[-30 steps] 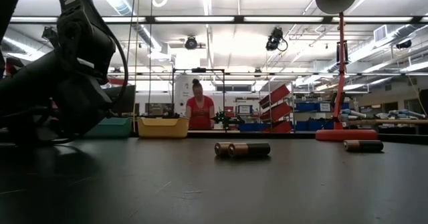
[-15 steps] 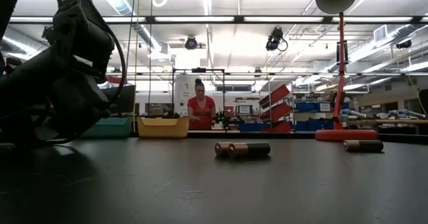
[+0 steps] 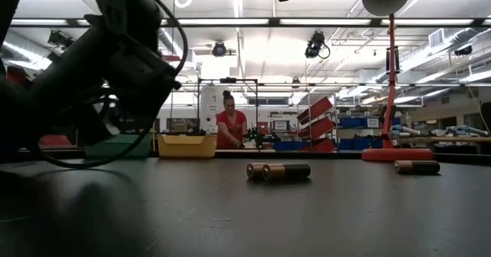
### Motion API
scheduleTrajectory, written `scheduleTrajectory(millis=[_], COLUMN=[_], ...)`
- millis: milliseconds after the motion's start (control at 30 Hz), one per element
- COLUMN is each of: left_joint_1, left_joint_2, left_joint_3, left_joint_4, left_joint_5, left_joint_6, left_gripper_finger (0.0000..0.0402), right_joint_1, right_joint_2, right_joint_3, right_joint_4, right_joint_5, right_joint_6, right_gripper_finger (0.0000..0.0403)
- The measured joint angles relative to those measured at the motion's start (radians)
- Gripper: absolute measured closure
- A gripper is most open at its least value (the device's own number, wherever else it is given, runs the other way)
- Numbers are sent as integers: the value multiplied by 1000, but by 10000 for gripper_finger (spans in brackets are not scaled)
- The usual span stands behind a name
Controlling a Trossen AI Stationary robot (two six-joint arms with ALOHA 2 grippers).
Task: Sort batteries
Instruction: Put the silver battery into the blue bin
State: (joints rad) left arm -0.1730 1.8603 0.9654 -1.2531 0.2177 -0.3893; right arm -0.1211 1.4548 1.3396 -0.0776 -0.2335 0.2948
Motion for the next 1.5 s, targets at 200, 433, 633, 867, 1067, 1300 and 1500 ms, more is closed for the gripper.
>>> scheduleTrajectory(millis=[200,433,633,867,1067,1300,1500], left_joint_1=[0,-4,-36,-103,-131,-131,-131], left_joint_2=[0,-43,-232,-534,-600,-505,-426], left_joint_3=[-48,-154,-211,-255,-256,-236,-184], left_joint_4=[-112,-110,-61,-37,4,-1,4], left_joint_5=[35,104,82,-20,-88,-45,-106], left_joint_6=[-7,-7,-168,-365,-476,-353,-121], left_gripper_finger=[294,259,278,294,295,277,255], right_joint_1=[4,33,56,46,32,28,27], right_joint_2=[0,0,0,0,0,-1,-1], right_joint_3=[0,0,0,0,0,0,0], right_joint_4=[0,-1,-16,-20,6,42,40], right_joint_5=[-28,-30,-45,-48,-48,-37,-20], right_joint_6=[-1,-2,-10,-35,-17,11,29], right_gripper_finger=[361,361,361,361,361,361,361])
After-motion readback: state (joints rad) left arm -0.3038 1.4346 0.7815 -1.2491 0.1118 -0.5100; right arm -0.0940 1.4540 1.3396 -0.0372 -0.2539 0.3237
